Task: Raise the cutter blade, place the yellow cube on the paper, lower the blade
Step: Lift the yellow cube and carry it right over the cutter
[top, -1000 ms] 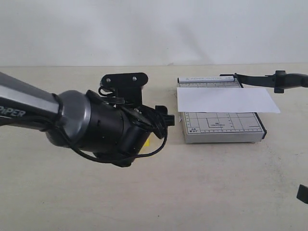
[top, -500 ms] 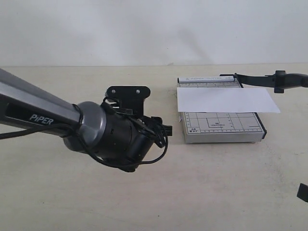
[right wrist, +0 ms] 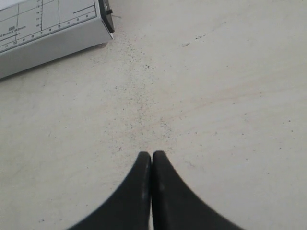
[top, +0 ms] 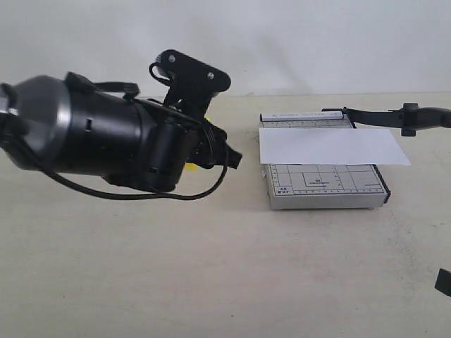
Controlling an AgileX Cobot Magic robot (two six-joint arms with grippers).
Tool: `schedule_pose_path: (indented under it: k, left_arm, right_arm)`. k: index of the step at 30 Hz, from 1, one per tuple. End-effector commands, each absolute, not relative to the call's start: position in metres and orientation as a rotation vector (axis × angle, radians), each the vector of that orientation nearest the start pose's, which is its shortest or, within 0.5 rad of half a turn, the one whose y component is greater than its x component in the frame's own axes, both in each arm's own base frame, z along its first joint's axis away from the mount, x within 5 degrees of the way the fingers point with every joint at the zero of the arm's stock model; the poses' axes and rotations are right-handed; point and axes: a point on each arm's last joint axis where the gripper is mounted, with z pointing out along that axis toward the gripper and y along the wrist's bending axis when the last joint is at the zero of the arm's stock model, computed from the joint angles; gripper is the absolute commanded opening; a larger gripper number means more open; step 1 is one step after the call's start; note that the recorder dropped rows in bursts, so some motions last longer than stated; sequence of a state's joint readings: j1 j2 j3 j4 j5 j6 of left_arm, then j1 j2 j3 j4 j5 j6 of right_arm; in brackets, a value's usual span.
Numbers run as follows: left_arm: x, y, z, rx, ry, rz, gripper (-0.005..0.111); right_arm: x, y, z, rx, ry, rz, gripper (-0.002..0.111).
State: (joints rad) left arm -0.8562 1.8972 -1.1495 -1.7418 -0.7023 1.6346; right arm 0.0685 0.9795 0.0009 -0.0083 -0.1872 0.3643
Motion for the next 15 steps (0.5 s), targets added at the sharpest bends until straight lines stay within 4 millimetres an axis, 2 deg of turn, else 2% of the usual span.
schedule_pose_path:
  k: [1,5,8,10,15]
  left_arm:
    - [0.277,-0.27,0.221,0.729,2.042,-0.053,0.005]
    - [0.266,-0.285,0.236,0.857,1.966,-0.29,0.005]
    - [0.268,-0.296,0.234,0.911,1.94,-0.348,0.005]
    - [0.276,-0.307,0.233,0.954,1.906,-0.336,0.005]
    - [0.303,-0.339,0.244,0.954,1.811,-0.337,0.005]
  right_arm:
    - [0.118,0.008,0.138,0.324,2.272,0.221,0.0]
    - [0.118,0.008,0.138,0.324,2.272,0.221,0.0]
    - [0.118,0.008,0.138,0.322,2.272,0.22,0.0]
    - [0.118,0.008,0.138,0.319,2.272,0.219,0.0]
    - [0.118,0.008,0.138,0.319,2.272,0.219,0.0]
